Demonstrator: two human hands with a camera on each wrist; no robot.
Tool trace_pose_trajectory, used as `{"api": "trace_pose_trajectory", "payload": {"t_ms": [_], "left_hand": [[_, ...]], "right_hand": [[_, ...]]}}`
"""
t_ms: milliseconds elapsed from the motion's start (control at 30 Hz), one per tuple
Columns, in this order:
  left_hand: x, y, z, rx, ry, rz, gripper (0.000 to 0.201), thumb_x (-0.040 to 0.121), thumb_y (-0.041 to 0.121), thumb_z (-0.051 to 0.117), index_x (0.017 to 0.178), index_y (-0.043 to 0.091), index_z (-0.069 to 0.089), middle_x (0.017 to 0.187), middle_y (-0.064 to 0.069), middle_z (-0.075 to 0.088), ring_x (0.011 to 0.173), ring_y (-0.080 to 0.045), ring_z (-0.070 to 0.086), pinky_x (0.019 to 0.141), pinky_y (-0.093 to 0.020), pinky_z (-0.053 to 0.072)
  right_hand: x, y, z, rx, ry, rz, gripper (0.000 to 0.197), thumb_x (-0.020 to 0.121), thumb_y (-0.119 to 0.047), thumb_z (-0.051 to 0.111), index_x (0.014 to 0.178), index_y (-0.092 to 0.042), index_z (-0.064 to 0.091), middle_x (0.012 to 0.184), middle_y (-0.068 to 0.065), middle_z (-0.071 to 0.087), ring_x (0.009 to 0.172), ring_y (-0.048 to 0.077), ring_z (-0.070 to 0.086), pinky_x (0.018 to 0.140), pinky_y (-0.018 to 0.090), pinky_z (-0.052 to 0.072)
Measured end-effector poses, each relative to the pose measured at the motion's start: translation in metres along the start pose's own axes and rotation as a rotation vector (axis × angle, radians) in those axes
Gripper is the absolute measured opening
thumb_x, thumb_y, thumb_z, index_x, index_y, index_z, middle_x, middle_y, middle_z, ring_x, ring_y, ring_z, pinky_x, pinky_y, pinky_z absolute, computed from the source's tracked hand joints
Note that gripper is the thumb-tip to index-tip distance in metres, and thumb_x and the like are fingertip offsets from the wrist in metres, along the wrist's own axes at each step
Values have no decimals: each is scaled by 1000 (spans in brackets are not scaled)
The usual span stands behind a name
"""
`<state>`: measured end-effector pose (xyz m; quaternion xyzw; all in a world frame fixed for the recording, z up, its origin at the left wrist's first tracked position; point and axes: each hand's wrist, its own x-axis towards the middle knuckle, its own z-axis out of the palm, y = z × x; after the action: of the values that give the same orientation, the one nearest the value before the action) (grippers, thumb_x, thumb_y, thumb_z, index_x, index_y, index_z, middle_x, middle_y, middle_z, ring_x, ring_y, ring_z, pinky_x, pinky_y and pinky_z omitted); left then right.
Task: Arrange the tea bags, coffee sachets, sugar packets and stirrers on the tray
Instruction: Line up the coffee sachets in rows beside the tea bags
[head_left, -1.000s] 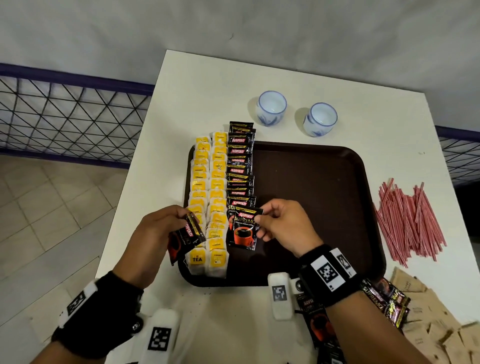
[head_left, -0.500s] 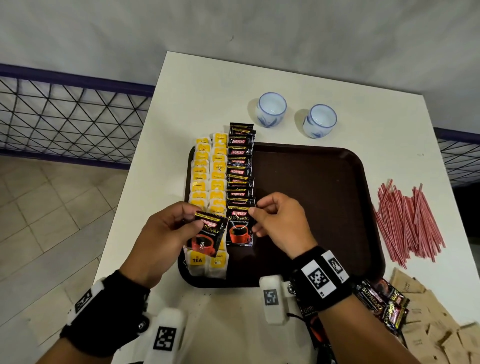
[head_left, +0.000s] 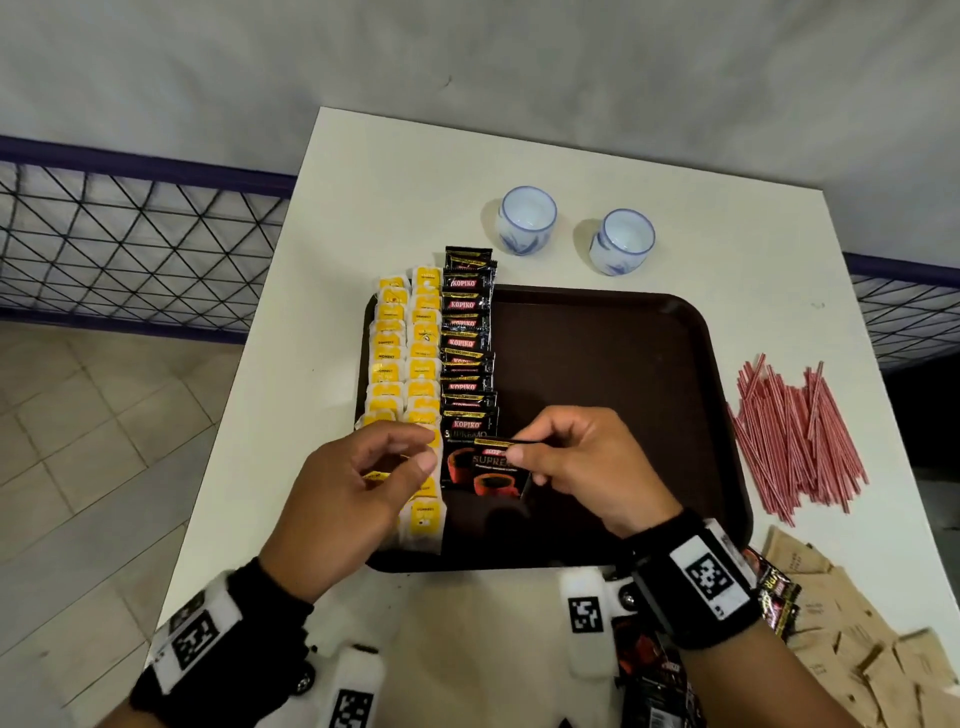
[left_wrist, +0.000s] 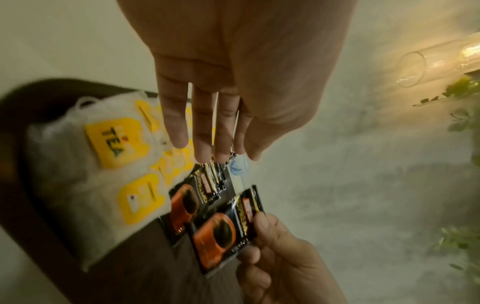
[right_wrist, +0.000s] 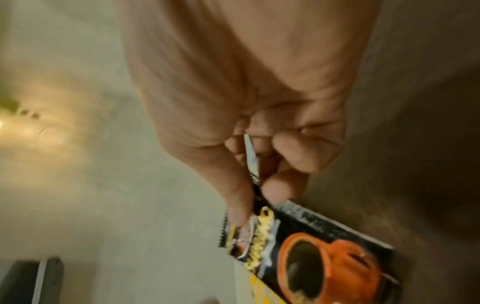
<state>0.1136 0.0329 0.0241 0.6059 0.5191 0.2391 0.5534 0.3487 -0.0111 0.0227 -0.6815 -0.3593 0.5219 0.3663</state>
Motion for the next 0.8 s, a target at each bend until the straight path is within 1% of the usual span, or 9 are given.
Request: {"api": "trace_pose_trajectory", "payload": {"t_ms": [67, 167, 233, 300, 400, 467, 600, 700, 800], "left_hand": [[-5, -1, -7, 51, 6, 13, 14, 88, 22, 73, 97, 32, 76, 92, 17, 76, 86, -2, 72, 79, -20, 56], [-12, -6, -11, 94, -20, 5, 13, 88, 21, 73, 92, 34, 77, 89, 19, 76, 82, -2, 72, 73, -14, 54], [-16, -10, -10, 116, -33, 9, 15, 89, 20, 73, 91, 34, 77, 87, 20, 75, 82, -3, 72, 73, -16, 54], [-19, -14, -8, 117, -40, 16, 16, 88, 18, 73, 90, 33, 77, 87, 20, 75, 83, -5, 71, 75, -21, 56], [-23, -21, -5, 90, -45, 35, 8, 90, 22, 74, 91, 29, 78, 89, 17, 76, 87, -9, 71, 78, -23, 56], [-24, -24, -4, 85, -57, 39, 6, 89, 25, 73, 91, 28, 78, 90, 16, 75, 86, -11, 71, 77, -21, 55], [-25, -28, -2, 92, -81, 15, 16, 89, 14, 72, 91, 30, 78, 87, 18, 75, 85, -8, 69, 73, -11, 51], [-24, -29, -1, 95, -88, 14, 16, 89, 15, 72, 91, 29, 77, 87, 20, 74, 86, -7, 69, 72, -10, 50], [-23, -31, -2, 90, -91, 15, 15, 89, 15, 72, 92, 29, 77, 88, 19, 74, 87, -7, 69, 74, -13, 53]], "right_hand": [[2, 2, -2, 15, -17, 34, 5, 81, -6, 78, 80, -6, 73, 59, 11, 62, 51, 19, 52, 43, 20, 36], [10, 7, 2, -22, -47, 62, 4, 85, -4, 75, 86, -1, 72, 59, 7, 64, 49, 14, 56, 42, 22, 40], [18, 9, 8, -66, -46, 69, 3, 87, -3, 73, 88, 0, 71, 57, 4, 63, 45, 9, 54, 42, 21, 41], [24, 9, 14, -105, -33, 65, 4, 87, -3, 72, 89, -1, 70, 56, 7, 62, 40, 7, 52, 42, 21, 41], [28, 6, 22, -127, -27, 55, 8, 86, -5, 74, 89, -2, 67, 58, 8, 62, 39, 5, 52, 42, 20, 41], [30, 7, 26, -170, -18, 47, 12, 85, -8, 76, 86, -5, 65, 58, 7, 64, 39, 5, 54, 42, 21, 42], [34, 11, 31, -231, 31, 47, 16, 84, -14, 79, 84, -12, 62, 58, 5, 65, 47, 12, 60, 44, 24, 45], [35, 13, 34, -199, 55, 62, 20, 84, -13, 78, 86, -12, 59, 60, 3, 63, 52, 18, 63, 44, 24, 46], [35, 14, 36, -186, 60, 62, 22, 84, -12, 78, 86, -12, 56, 60, 3, 61, 50, 17, 63, 43, 24, 46]]}}
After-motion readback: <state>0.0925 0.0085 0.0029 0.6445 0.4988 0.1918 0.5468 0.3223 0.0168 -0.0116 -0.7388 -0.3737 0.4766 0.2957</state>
